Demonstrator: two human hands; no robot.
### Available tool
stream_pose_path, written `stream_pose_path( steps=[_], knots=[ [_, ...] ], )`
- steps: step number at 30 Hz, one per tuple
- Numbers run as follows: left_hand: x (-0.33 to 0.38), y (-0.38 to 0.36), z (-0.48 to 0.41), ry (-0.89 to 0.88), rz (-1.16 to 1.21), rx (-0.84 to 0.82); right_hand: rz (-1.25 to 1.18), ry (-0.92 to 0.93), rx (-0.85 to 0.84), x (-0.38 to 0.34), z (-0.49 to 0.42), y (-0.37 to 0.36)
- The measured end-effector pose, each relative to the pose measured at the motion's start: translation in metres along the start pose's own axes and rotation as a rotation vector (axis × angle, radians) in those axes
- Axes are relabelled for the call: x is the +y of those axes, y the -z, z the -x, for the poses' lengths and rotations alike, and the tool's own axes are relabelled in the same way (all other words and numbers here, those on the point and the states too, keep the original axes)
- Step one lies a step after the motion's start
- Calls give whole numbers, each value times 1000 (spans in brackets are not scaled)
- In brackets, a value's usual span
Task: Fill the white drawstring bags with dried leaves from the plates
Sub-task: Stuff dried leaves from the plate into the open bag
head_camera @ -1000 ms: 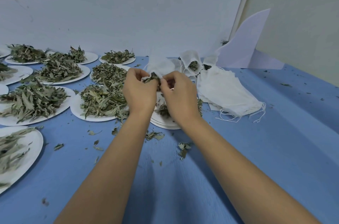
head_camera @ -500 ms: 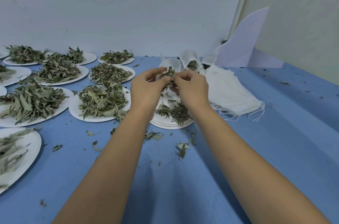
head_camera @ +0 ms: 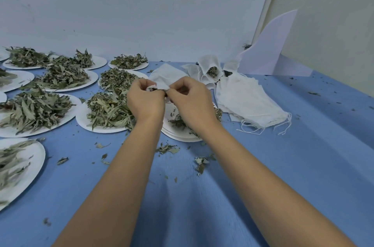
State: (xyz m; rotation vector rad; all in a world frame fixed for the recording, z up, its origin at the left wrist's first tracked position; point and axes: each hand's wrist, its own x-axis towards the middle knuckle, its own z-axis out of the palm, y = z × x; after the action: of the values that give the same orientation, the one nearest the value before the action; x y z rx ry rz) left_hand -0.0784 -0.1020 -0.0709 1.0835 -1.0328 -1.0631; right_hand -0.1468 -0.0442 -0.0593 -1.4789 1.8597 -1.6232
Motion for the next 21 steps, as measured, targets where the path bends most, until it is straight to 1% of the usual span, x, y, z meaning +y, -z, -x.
stream_pose_path(
  steps=[2,4,7,9,12,14,17,19,21],
  knots=[
    [2,0,1,-8,-11,-23,-38,-59,21,2,-2,0],
    [6,-4,5,31,54,-130,-110,-135,67,5,-6,5],
    [17,-9,11,199,219,-309,-184,-221,132,12,-14,15],
    [21,-8,9,286,299,-399,-245,-265,144,16,-17,19],
    [19,-4,7,242,255,-497,-329,-300,140,16,-18,22],
    [16,-2,9,199,236,-496,-350,-305,128,15,-18,22],
    [13,1,10,172,244,-434,-342,-290,97,14,-16,20],
    [11,1,9,148,224,-392,-284,-257,82,12,-14,18],
    [10,0,8,117,166,-332,-166,-197,85,11,-11,15]
  ],
)
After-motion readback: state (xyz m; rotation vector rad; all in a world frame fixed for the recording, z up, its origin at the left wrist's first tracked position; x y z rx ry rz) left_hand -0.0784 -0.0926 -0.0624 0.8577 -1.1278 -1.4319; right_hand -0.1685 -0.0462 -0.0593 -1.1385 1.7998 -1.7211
